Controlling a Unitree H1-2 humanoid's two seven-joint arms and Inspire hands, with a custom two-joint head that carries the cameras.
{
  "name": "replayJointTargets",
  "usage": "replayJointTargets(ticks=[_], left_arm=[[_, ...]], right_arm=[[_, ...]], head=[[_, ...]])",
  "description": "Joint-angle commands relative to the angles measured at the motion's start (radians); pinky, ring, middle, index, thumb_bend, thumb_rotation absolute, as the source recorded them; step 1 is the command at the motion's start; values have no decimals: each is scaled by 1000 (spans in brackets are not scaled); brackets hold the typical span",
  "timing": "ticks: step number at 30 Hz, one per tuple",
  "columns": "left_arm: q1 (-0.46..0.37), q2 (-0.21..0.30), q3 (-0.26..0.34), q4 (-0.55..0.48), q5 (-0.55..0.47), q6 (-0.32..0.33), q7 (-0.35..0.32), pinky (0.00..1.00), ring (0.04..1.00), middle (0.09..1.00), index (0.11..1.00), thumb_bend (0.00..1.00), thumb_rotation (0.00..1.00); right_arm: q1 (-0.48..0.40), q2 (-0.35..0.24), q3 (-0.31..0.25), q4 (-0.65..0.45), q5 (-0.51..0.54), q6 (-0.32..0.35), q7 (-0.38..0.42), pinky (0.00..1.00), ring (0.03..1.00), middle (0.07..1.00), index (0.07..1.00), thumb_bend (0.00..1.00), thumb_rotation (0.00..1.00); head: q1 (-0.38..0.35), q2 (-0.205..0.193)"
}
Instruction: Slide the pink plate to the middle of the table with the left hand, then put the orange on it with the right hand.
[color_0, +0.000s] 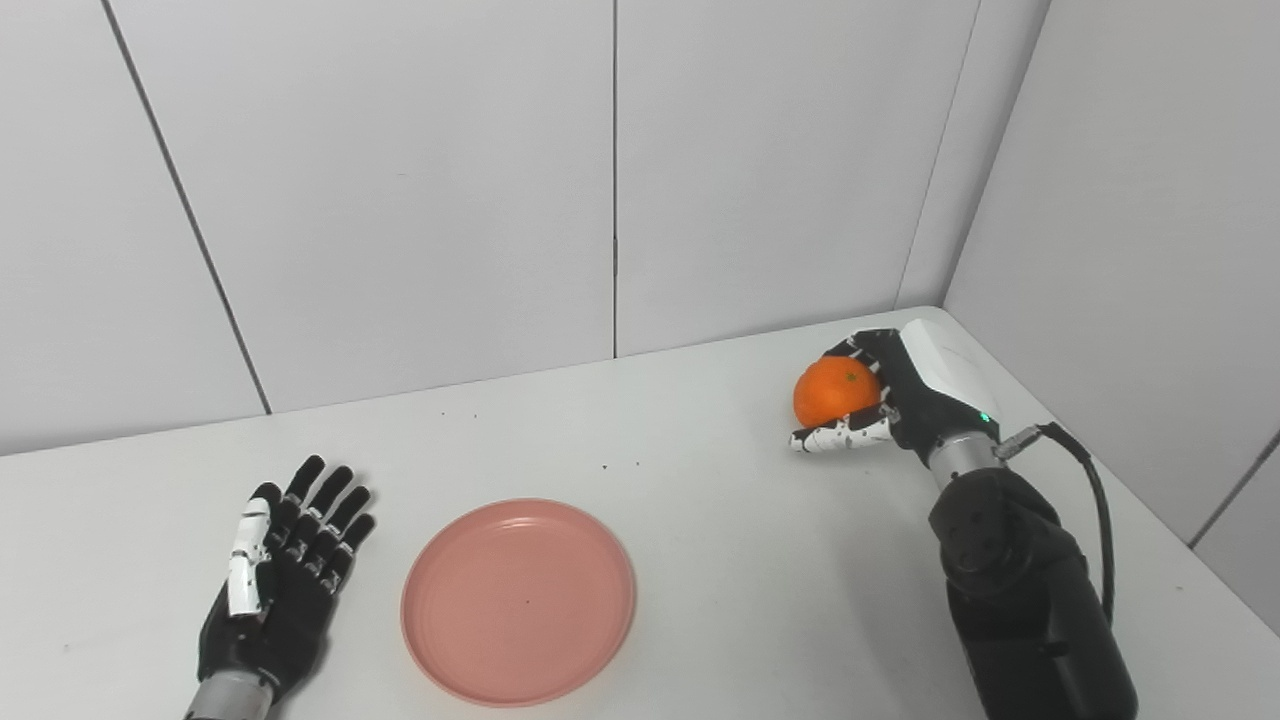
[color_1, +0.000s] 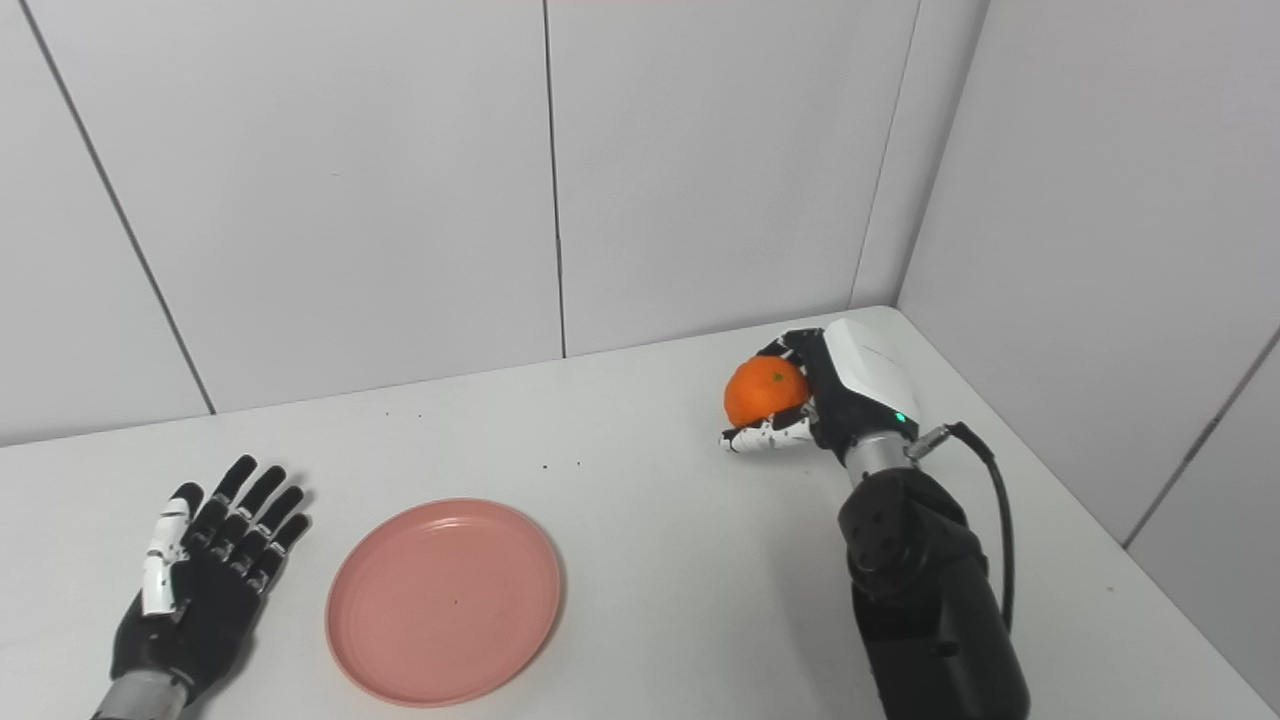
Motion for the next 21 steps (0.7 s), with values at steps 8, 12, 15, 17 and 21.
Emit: replayJointTargets(ticks=[8, 12, 15, 17, 21], left_arm=[[26, -15, -23, -2, 30, 12, 20, 955, 931, 939, 937, 357, 1000], [43, -45, -39, -49, 50, 34, 54, 943, 931, 942, 939, 349, 1000], [54, -66, -55, -76, 71, 41, 77, 930, 922, 933, 924, 358, 1000], [57, -80, -66, -92, 86, 51, 99, 923, 917, 928, 918, 360, 1000], [59, -104, -88, -116, 114, 62, 126, 904, 907, 918, 913, 349, 1000]], right_arm=[[-100, 61, 51, -113, -84, -8, 78, 357, 424, 486, 486, 519, 132], [-112, 84, 107, -132, -78, -9, 106, 355, 426, 486, 486, 517, 130], [-121, 89, 154, -128, -64, -17, 99, 366, 425, 483, 486, 518, 130], [-126, 93, 178, -123, -52, -21, 91, 367, 423, 484, 485, 519, 131], [-137, 115, 221, -112, -19, -22, 82, 365, 434, 498, 485, 518, 130]], head=[[95, 18], [209, 37], [267, 50], [311, 59], [391, 78]])
